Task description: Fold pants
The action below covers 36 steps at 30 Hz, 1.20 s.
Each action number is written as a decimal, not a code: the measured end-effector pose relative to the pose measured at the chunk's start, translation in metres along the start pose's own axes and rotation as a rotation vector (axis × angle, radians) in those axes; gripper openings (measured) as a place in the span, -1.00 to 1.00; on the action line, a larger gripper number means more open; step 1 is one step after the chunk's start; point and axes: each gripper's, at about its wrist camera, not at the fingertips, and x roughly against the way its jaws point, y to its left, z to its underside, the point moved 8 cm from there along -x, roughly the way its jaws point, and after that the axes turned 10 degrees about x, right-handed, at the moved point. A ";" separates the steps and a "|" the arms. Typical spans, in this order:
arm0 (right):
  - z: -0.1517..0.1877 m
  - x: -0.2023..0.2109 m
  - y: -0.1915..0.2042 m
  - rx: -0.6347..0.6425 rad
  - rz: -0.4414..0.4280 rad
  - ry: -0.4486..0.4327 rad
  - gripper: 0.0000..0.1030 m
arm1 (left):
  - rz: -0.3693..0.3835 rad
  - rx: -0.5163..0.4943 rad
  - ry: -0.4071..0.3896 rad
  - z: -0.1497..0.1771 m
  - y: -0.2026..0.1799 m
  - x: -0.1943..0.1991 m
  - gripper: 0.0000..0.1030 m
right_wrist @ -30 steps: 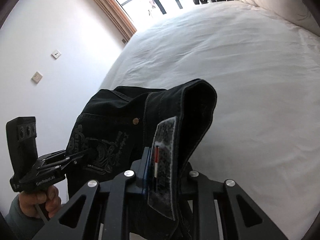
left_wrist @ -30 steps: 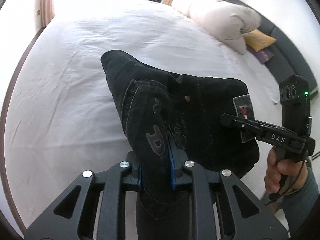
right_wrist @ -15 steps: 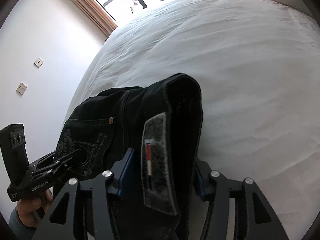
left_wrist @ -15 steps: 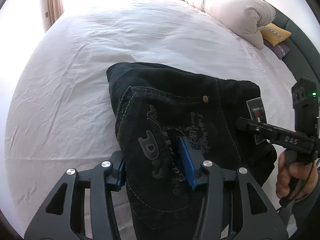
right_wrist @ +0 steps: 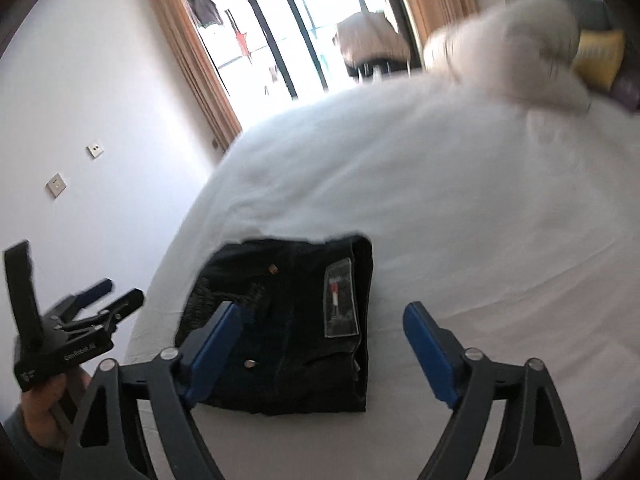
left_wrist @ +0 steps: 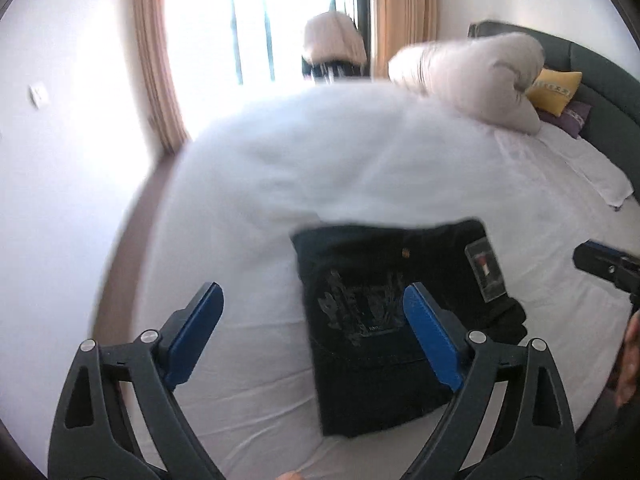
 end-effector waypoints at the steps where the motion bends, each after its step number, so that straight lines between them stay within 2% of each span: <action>1: -0.004 0.013 0.006 0.022 0.019 -0.030 0.85 | -0.026 -0.015 -0.057 -0.004 -0.001 0.022 0.81; 3: -0.014 0.047 0.020 0.053 0.048 -0.120 1.00 | -0.059 -0.027 -0.177 -0.013 -0.003 0.070 0.81; 4: -0.020 0.068 0.028 0.061 0.056 -0.186 1.00 | -0.074 -0.035 -0.256 -0.017 -0.005 0.099 0.81; 6: -0.027 0.099 0.039 0.076 0.053 -0.277 1.00 | -0.102 -0.053 -0.384 -0.020 -0.012 0.149 1.00; 7: -0.030 0.115 0.044 0.081 0.057 -0.321 1.00 | -0.119 -0.059 -0.450 -0.018 -0.015 0.177 1.00; 9: -0.037 0.146 0.052 0.082 0.063 -0.407 1.00 | -0.131 -0.061 -0.516 -0.016 -0.020 0.215 1.00; 13: -0.050 0.200 0.064 0.088 0.091 -0.535 1.00 | -0.088 -0.017 -0.469 -0.016 -0.022 0.257 1.00; 15: -0.053 0.227 0.071 0.111 0.116 -0.593 1.00 | -0.067 0.020 -0.433 -0.017 -0.019 0.266 1.00; 17: -0.054 0.244 0.082 0.155 0.121 -0.615 1.00 | -0.072 0.048 -0.382 -0.016 -0.016 0.270 1.00; 23: -0.040 0.240 0.100 0.198 0.107 -0.485 1.00 | -0.069 0.107 -0.240 0.004 -0.012 0.266 1.00; 29: -0.015 0.204 0.101 0.179 0.169 -0.303 1.00 | -0.061 0.127 -0.076 0.035 -0.014 0.224 1.00; 31: -0.010 0.192 0.098 0.175 0.201 -0.245 1.00 | -0.062 0.136 -0.039 0.043 -0.012 0.213 1.00; 36: 0.006 0.167 0.088 0.129 0.204 -0.142 1.00 | -0.066 0.151 0.014 0.056 -0.008 0.190 1.00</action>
